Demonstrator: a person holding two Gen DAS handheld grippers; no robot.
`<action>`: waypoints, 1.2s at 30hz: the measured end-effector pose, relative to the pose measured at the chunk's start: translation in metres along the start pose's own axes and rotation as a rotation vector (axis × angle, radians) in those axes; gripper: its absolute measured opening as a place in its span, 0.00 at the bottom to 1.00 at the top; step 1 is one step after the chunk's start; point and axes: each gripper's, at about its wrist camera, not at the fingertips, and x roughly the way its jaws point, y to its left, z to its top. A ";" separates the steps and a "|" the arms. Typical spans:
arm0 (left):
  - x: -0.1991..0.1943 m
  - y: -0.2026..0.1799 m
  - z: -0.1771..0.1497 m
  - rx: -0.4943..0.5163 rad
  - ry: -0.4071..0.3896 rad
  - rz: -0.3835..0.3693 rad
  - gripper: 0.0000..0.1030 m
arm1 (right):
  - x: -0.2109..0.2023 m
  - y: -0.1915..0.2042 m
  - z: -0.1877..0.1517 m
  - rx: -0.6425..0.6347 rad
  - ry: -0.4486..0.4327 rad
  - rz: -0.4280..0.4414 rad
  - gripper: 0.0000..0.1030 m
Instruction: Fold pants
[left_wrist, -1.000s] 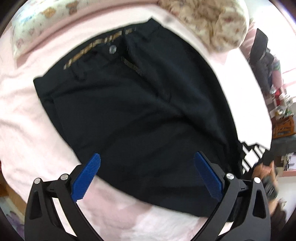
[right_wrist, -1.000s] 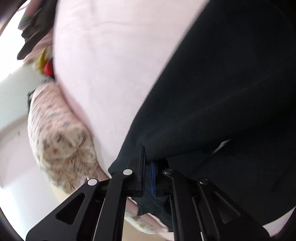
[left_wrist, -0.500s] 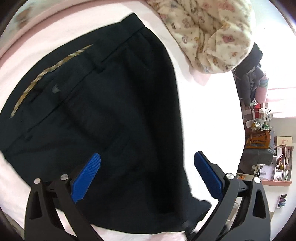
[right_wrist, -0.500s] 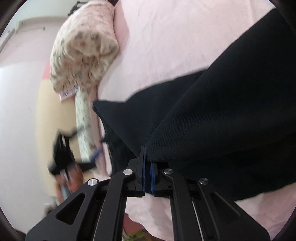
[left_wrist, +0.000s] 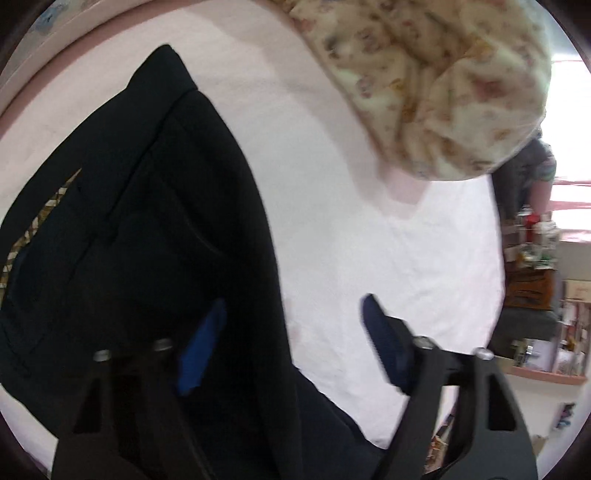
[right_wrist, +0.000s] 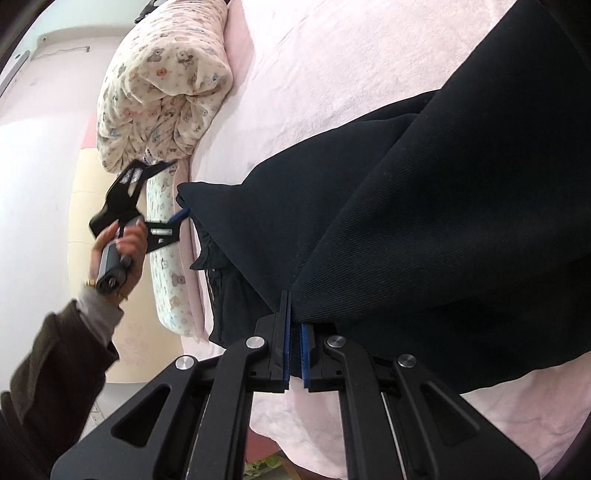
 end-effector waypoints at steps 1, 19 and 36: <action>0.004 0.001 0.002 -0.008 0.006 0.018 0.57 | 0.000 -0.001 0.000 0.001 0.001 0.002 0.04; -0.110 0.078 -0.064 -0.070 -0.285 -0.087 0.07 | -0.013 0.004 -0.005 -0.082 -0.019 0.013 0.04; -0.069 0.224 -0.188 -0.358 -0.256 0.171 0.24 | 0.012 -0.034 -0.044 -0.134 0.132 -0.270 0.05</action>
